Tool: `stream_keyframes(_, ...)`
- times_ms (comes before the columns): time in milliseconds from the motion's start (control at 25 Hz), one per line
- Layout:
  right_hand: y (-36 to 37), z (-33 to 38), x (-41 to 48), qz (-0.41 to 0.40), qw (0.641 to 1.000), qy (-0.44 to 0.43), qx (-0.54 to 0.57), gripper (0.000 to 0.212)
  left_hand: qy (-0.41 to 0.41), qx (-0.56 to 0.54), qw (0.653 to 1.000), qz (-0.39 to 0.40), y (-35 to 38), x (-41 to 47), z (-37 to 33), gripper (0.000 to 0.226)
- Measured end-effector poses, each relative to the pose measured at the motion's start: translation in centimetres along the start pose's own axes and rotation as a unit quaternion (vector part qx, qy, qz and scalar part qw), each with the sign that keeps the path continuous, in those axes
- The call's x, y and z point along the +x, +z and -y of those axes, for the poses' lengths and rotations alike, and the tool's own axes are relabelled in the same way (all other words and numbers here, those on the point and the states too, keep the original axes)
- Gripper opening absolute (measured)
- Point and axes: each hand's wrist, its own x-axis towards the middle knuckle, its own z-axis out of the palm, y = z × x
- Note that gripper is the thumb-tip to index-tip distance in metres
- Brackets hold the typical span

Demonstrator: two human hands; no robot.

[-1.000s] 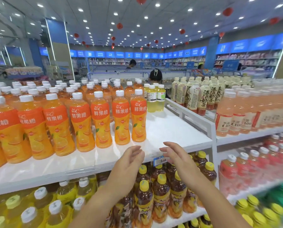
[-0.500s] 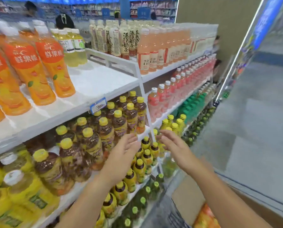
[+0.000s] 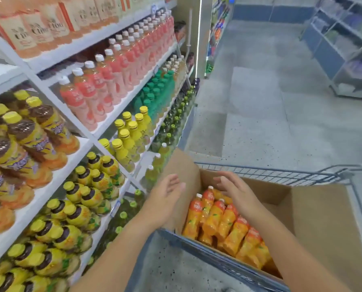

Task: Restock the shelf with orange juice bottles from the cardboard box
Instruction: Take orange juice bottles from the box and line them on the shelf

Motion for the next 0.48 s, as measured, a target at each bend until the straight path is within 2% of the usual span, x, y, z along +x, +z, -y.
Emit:
stream_keyframes(240, -10.9, -11.2, -1.5, -0.037, 0.992, 0.112, -0.035, 0.028, -0.065, 0.033, 0.994, 0.076, 13.0, 4.6, 2.7, 0.045)
stream_keyframes(480, -12.7, -20.2, -2.5, -0.048, 0.962, 0.269, -0.015, 0.034, -0.178, 0.087, 0.965, 0.169, 20.1, 8.0, 8.9, 0.052)
